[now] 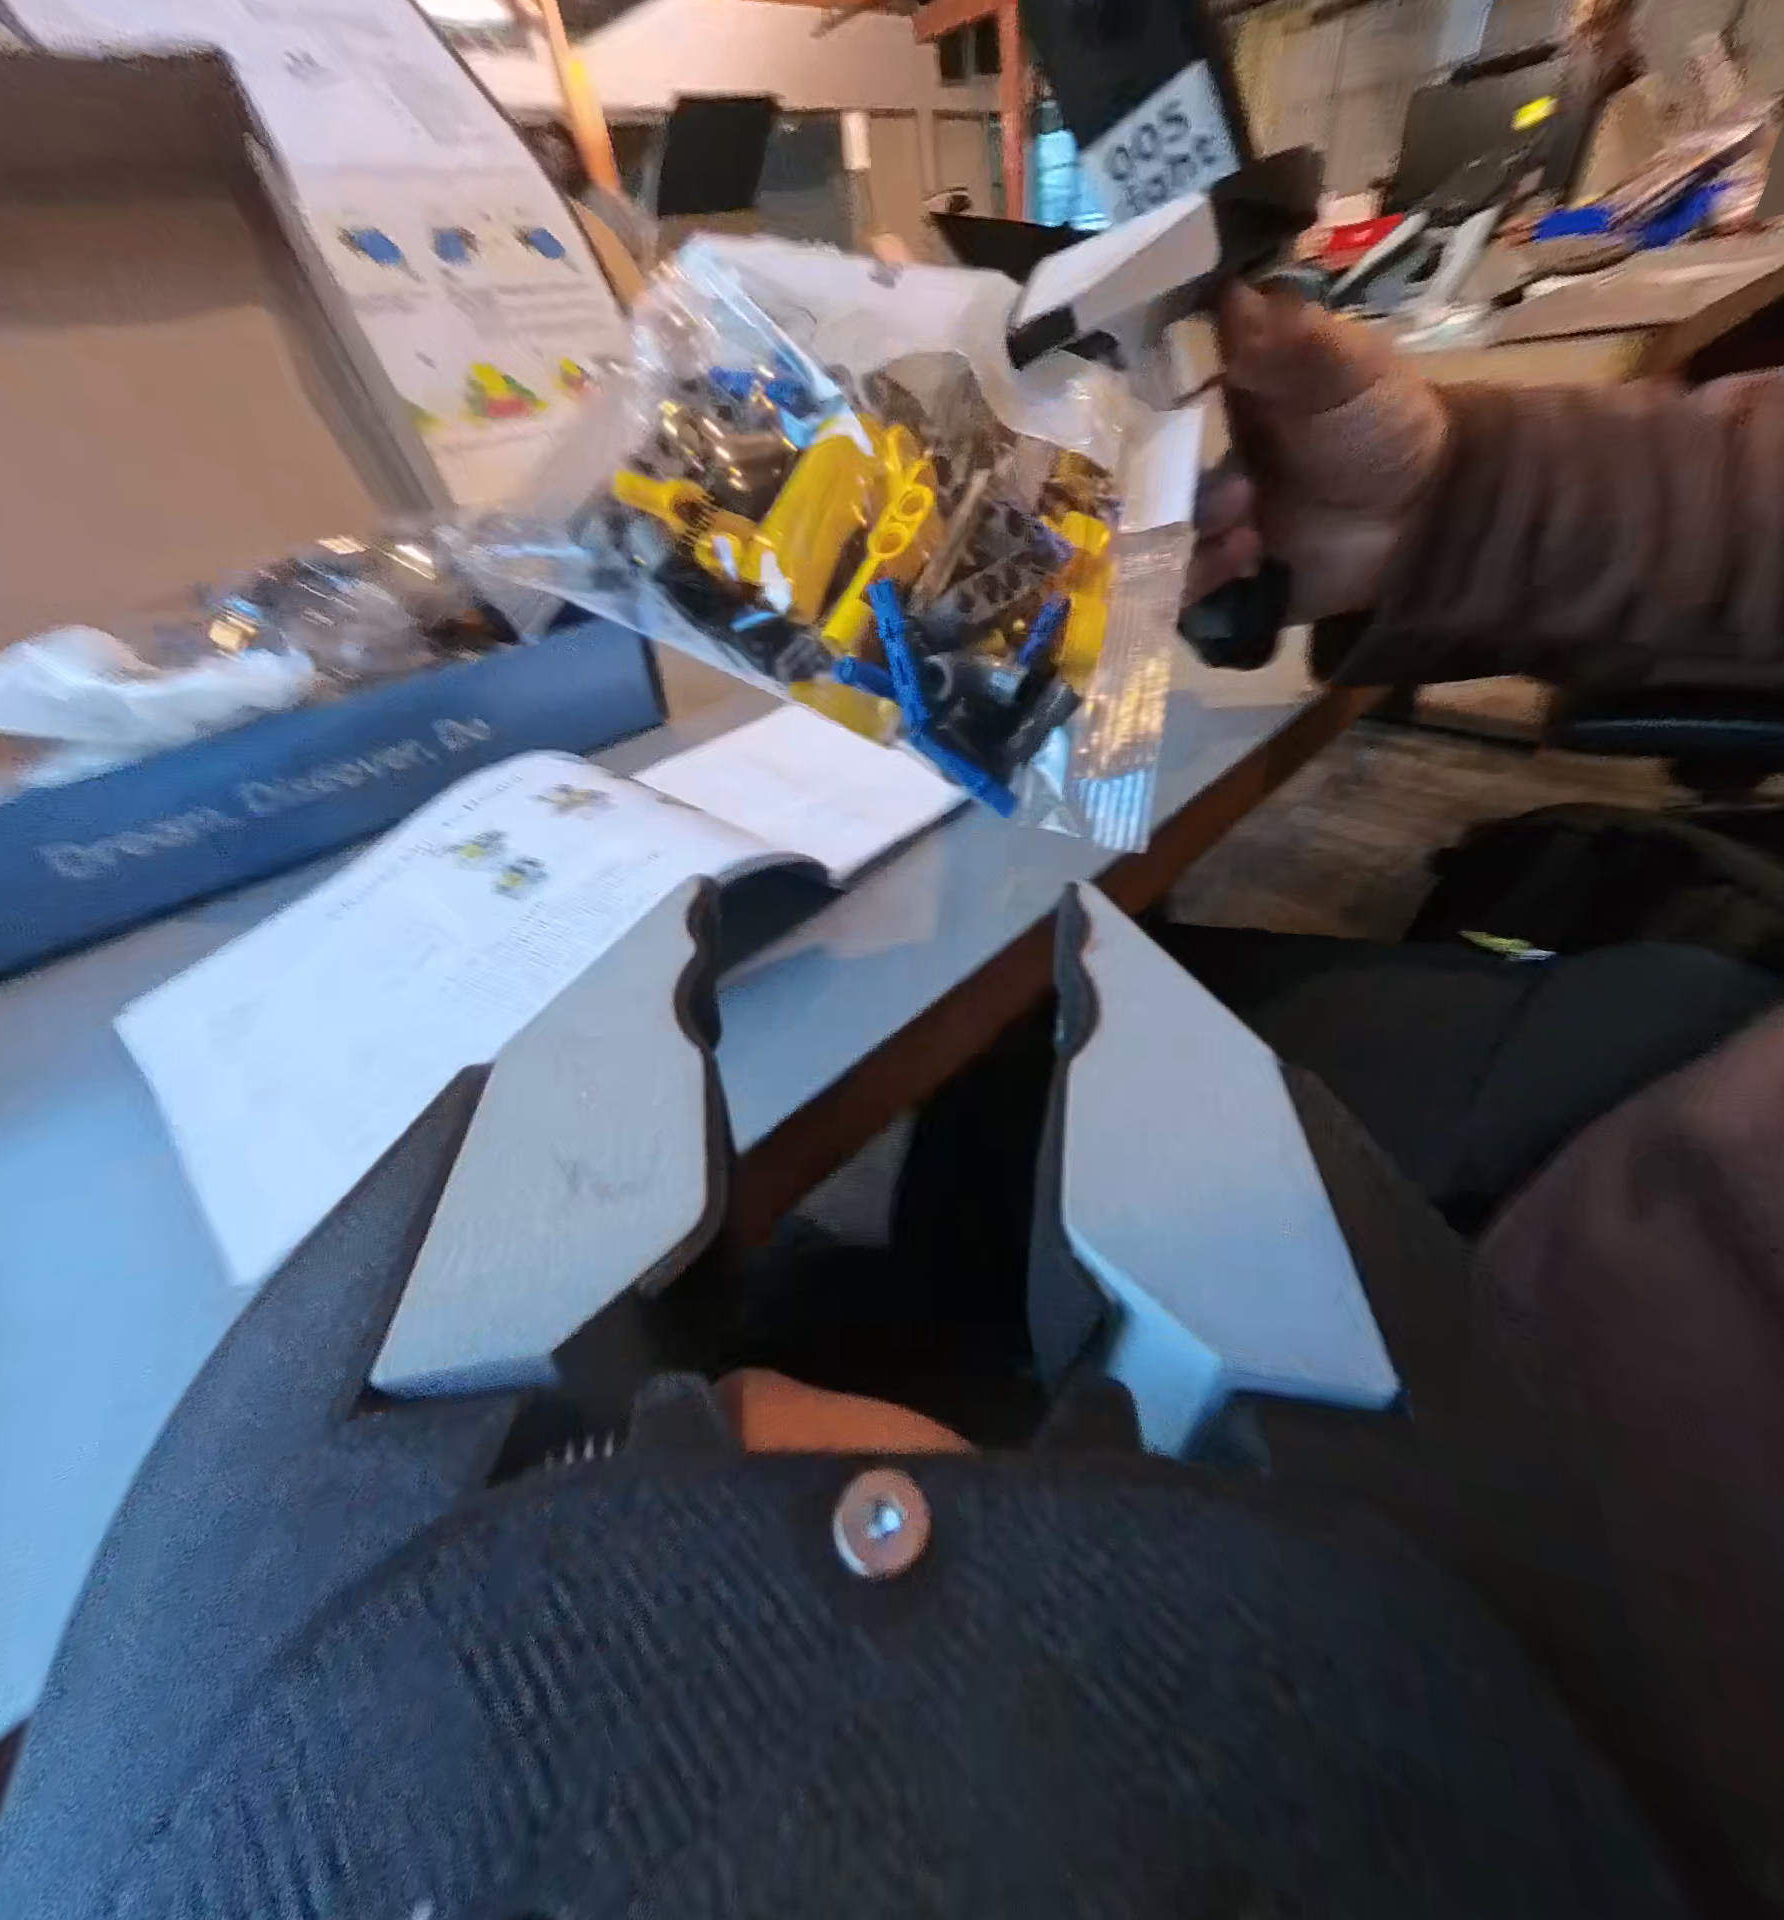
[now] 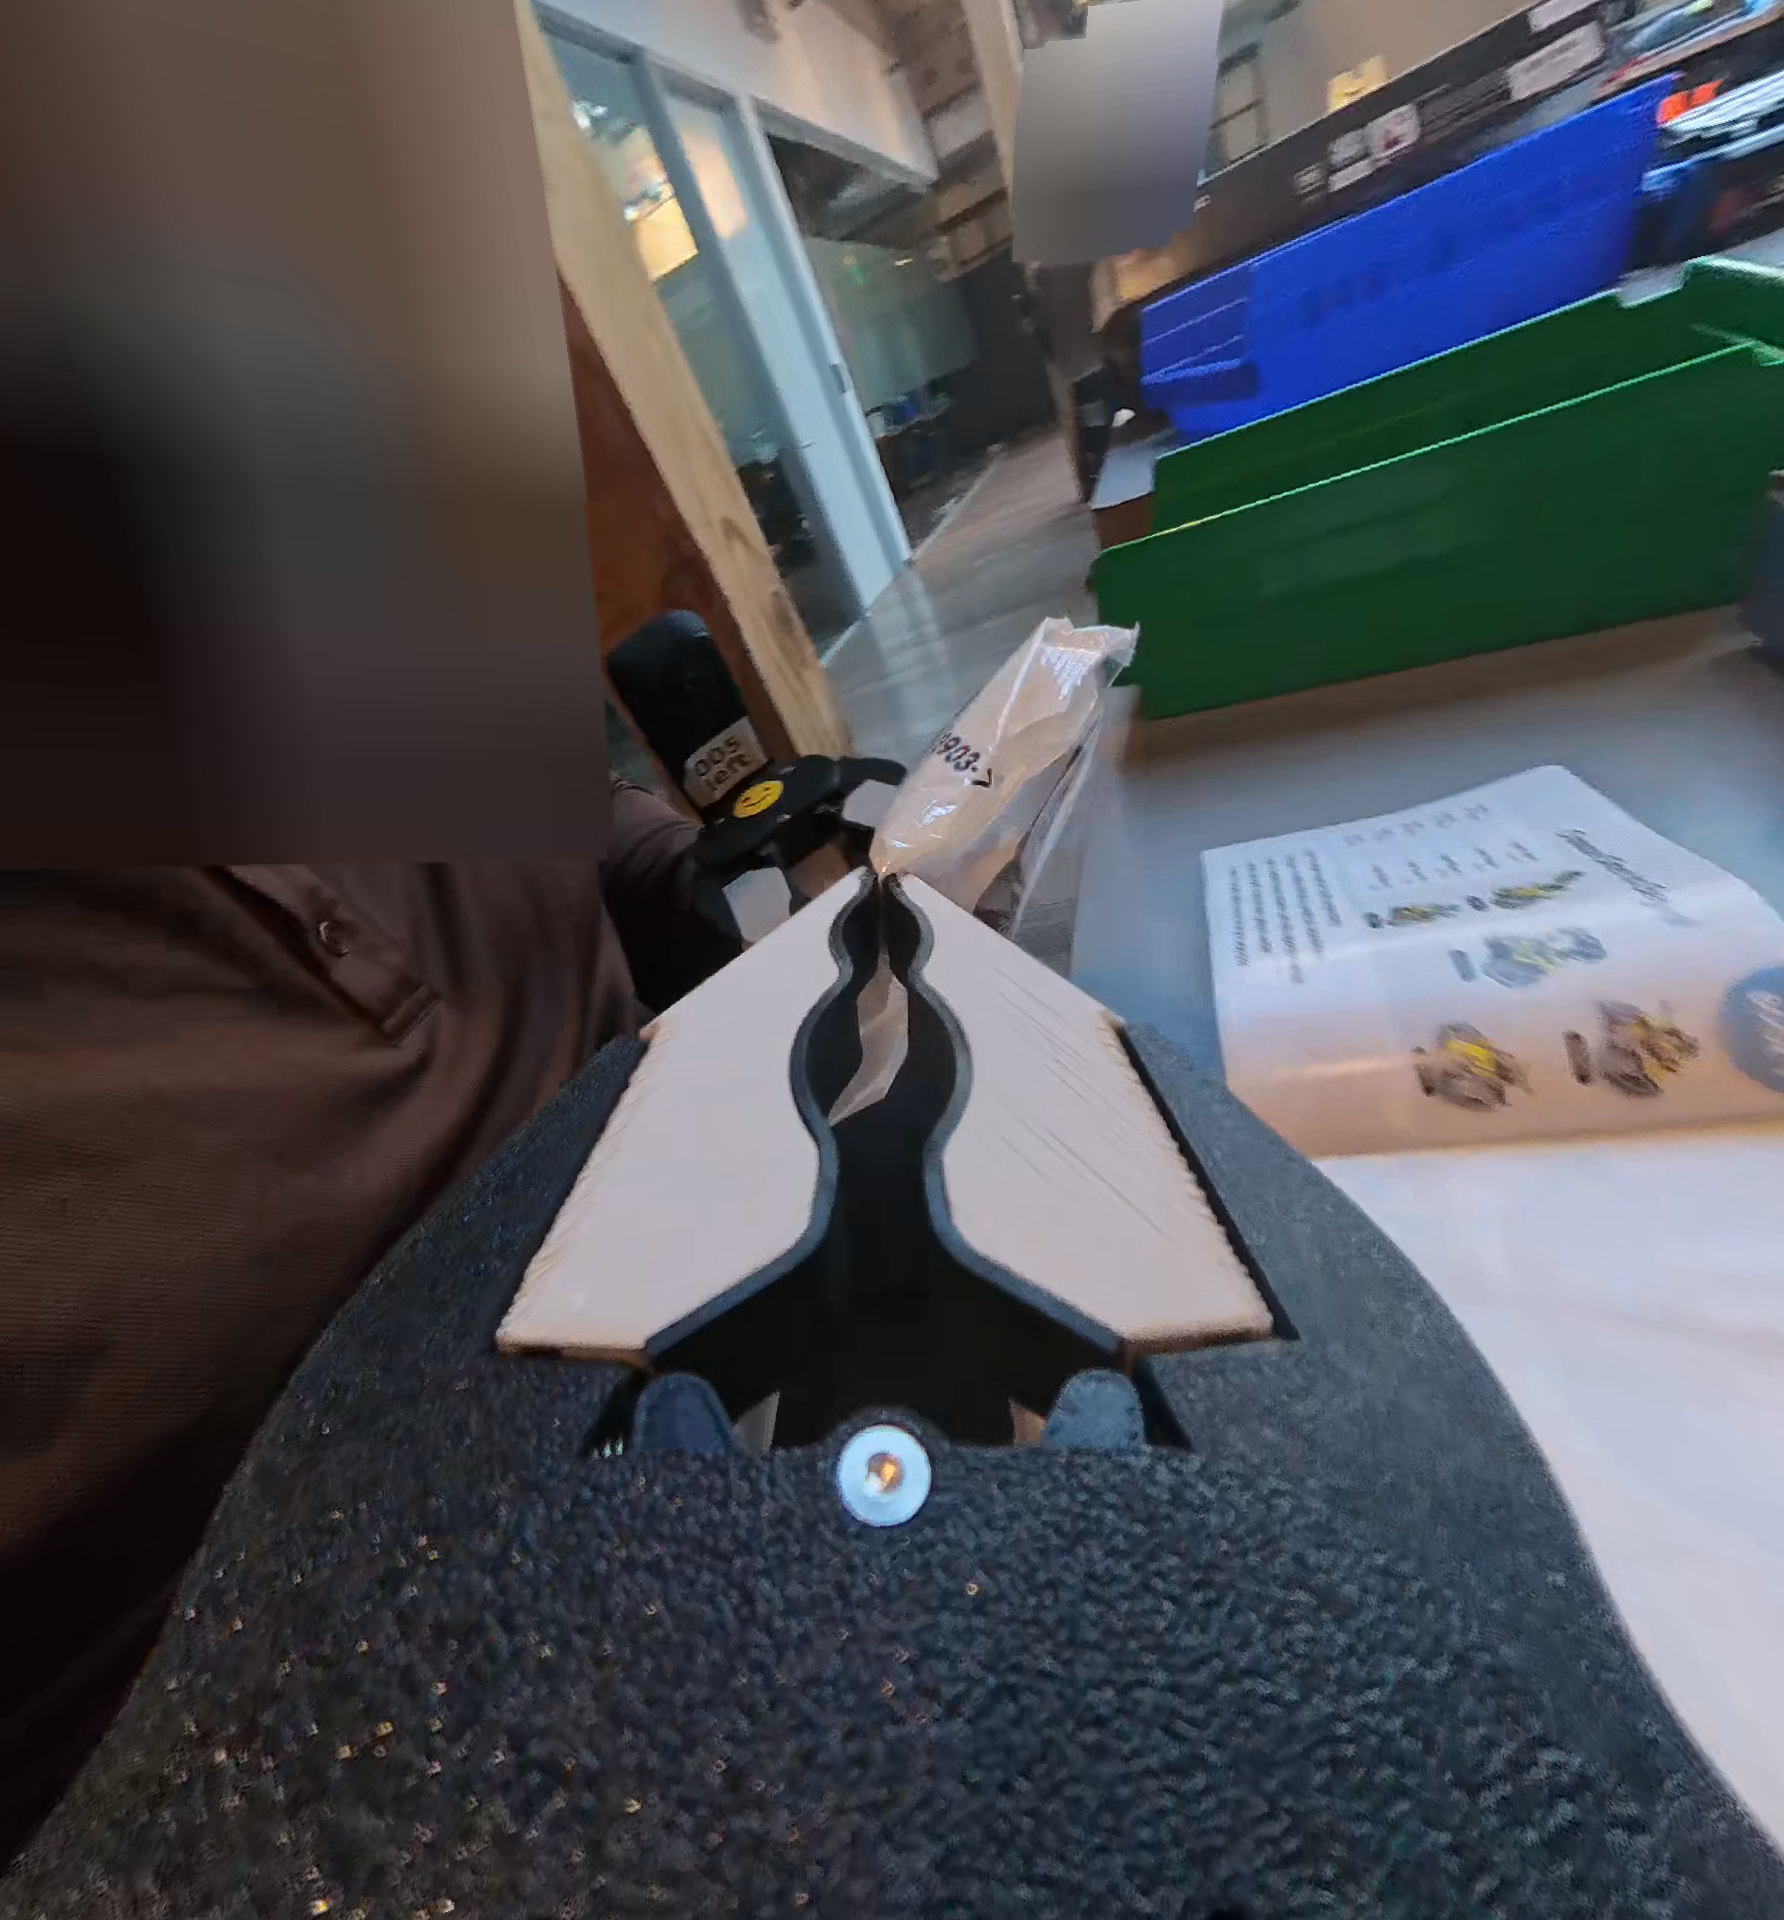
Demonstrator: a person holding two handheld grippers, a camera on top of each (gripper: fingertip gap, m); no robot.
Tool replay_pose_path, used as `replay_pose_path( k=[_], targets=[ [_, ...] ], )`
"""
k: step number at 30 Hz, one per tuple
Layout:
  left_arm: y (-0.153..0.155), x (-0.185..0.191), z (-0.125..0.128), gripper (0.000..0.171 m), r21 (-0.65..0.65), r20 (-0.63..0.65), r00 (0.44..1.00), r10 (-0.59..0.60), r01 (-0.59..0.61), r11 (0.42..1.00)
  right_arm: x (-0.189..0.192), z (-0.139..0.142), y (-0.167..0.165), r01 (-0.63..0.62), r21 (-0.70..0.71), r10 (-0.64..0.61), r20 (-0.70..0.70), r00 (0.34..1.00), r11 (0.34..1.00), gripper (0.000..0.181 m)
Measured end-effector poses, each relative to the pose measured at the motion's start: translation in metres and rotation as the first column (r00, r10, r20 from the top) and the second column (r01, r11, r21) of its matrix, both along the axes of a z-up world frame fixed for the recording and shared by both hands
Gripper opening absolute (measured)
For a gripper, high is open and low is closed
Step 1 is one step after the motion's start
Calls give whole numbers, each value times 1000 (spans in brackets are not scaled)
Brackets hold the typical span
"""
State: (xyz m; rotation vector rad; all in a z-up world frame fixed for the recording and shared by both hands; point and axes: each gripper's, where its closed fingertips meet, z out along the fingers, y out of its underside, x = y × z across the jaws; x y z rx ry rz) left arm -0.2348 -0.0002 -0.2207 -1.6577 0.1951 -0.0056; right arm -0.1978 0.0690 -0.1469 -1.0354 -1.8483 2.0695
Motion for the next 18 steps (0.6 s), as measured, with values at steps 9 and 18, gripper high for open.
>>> replay_pose_path(
  k=[9,18],
  targets=[
    [-11,31,4,46,-14,495,829,-261,308,951,-10,-17,-53,-85,49,83,49,995,995,0],
    [-8,37,1,19,-19,531,777,-339,411,912,-4,-6,-30,23,-1,-23,87,996,1000,34]
  ],
)
